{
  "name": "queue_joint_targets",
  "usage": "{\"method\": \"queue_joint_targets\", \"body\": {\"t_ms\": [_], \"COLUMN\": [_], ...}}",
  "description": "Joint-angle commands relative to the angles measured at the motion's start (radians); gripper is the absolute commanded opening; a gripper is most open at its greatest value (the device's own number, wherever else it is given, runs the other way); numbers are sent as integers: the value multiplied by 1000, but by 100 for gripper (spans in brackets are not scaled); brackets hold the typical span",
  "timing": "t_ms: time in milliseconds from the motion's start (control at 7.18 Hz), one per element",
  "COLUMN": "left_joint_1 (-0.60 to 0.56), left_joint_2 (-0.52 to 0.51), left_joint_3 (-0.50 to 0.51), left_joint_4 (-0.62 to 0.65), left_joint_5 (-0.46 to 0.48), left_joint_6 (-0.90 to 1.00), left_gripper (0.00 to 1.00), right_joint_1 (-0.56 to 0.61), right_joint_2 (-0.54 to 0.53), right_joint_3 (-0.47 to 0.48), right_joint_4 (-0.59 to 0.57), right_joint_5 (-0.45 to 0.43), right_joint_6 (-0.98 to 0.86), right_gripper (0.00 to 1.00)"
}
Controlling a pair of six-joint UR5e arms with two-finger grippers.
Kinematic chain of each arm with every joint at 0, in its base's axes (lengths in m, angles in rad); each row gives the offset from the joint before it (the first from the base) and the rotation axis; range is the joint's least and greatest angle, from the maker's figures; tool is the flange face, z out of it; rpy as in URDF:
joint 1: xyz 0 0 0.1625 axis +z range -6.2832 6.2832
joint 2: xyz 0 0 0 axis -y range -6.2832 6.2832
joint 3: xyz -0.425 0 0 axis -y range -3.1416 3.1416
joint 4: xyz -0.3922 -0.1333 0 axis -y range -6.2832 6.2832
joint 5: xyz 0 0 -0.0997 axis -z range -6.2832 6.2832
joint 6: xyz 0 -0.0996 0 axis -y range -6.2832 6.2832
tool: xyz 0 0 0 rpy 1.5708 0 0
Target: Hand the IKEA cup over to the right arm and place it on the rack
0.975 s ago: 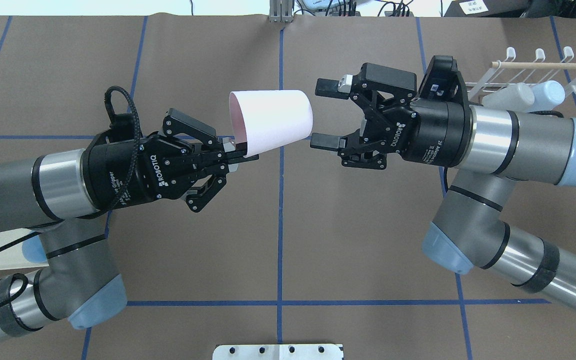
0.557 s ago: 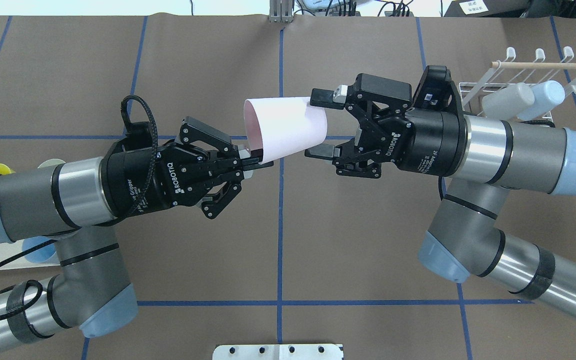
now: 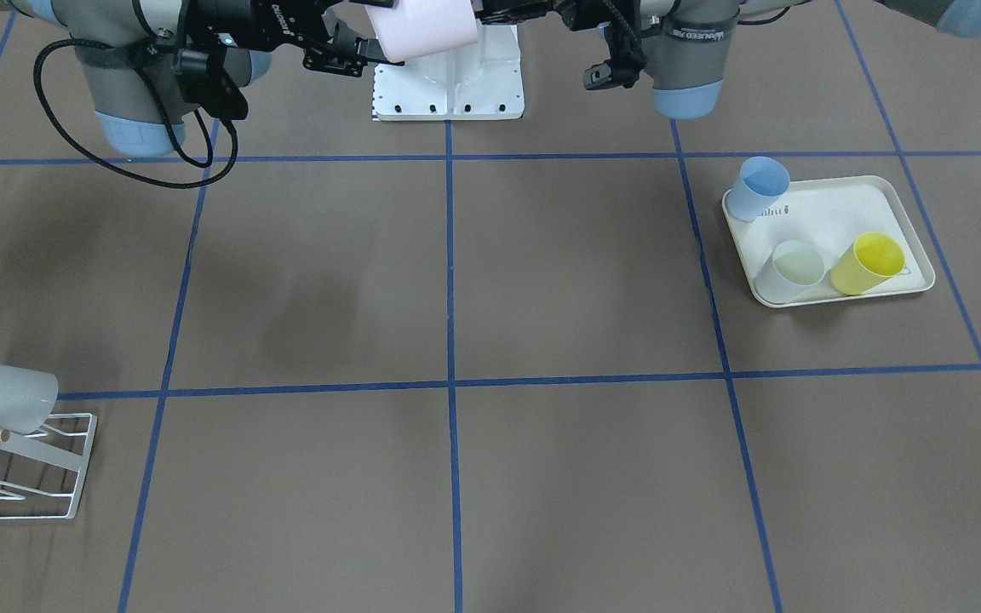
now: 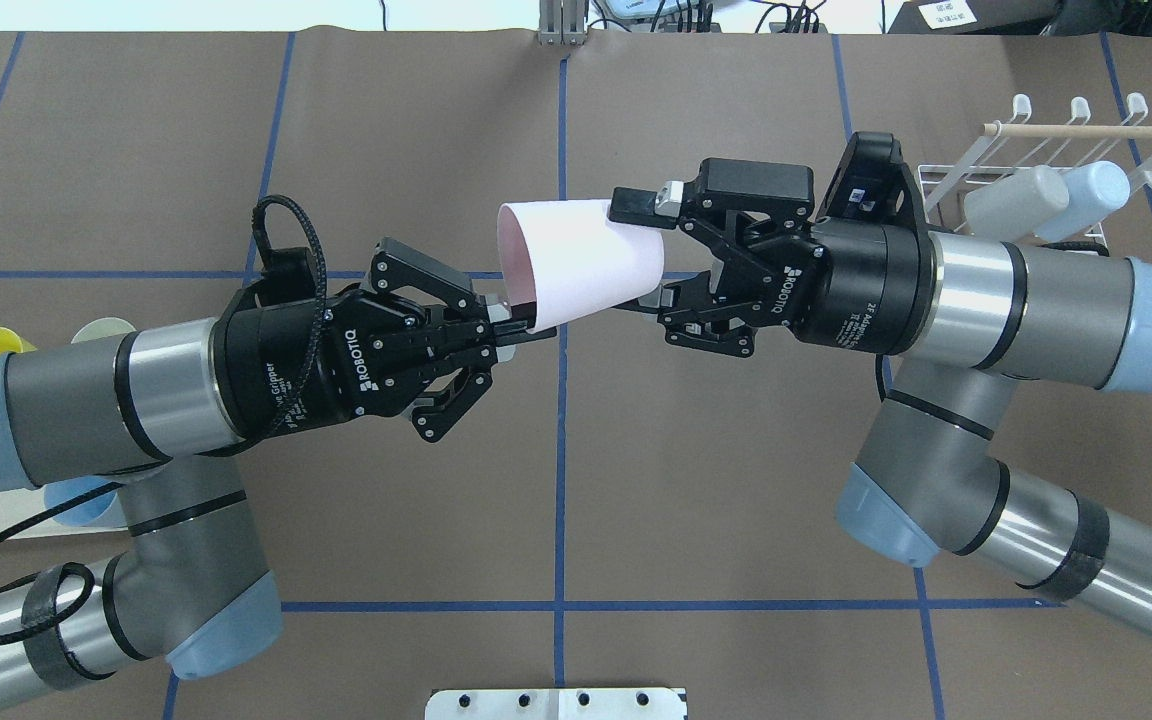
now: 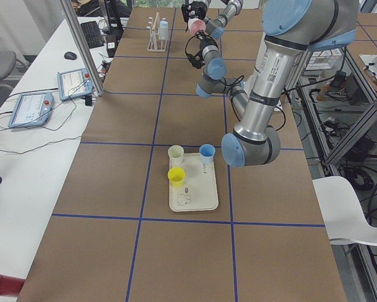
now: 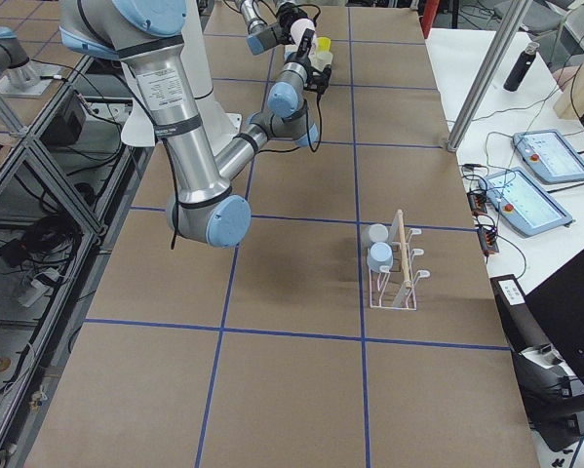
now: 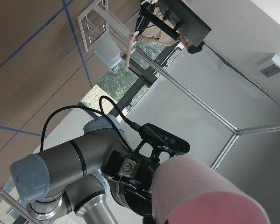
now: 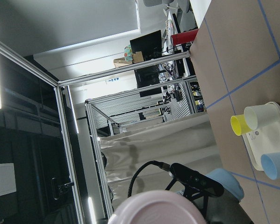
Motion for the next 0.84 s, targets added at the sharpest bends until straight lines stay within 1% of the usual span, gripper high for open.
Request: {"method": "queue_joint_targets", "body": {"t_ms": [0,139,278,418,557,696], "left_joint_1": [2,2,-6,-16,-36,-59], "left_joint_2": [0,2,2,14,59,93], "left_joint_3": [8,10,5,8,11,10], "left_joint_4": [0,2,8,26,108,199], "left_joint_5": [5,5,6,6,0,-3], "left_joint_6": [3,6,18,111,281,416], "left_gripper": [66,100,100,100,100,100], "right_joint_1": [0,0,3,11,23,41], "right_joint_2": [-1,-3,-12,-26,-117,-198], "right_joint_3": [-1,-1,0,3,0,-9], "right_joint_4": [15,15,15,14,9,-14], "right_joint_5": [-1,-2,-35,-89,-129,-134], "right_joint_6": [0,0,-3,-46,-184,-372], "right_gripper": [26,16,14,16,16,16]}}
